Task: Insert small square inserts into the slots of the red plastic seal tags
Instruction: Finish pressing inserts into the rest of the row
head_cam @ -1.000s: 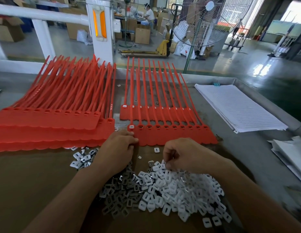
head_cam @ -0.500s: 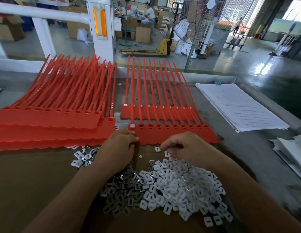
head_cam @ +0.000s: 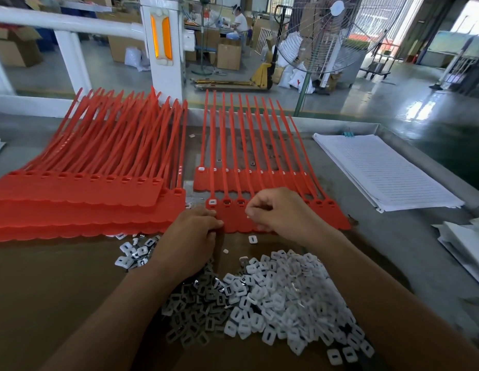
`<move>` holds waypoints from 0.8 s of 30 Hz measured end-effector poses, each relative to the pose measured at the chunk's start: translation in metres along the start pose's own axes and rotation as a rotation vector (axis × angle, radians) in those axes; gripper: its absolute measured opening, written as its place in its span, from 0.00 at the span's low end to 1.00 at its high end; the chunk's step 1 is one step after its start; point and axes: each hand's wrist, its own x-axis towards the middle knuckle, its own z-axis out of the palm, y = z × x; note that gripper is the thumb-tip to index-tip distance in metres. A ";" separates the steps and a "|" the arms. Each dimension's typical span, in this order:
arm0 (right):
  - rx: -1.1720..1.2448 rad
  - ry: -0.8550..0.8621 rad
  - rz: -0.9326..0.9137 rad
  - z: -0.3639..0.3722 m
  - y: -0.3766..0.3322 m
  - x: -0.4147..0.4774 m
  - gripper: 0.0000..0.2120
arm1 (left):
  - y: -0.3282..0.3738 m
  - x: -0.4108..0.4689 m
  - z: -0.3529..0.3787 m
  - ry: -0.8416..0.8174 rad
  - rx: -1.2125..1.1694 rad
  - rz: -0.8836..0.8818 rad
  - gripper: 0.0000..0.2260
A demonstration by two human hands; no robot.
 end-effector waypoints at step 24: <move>-0.330 0.031 0.059 0.034 -0.003 0.067 0.08 | 0.002 -0.003 -0.001 0.016 0.001 0.018 0.14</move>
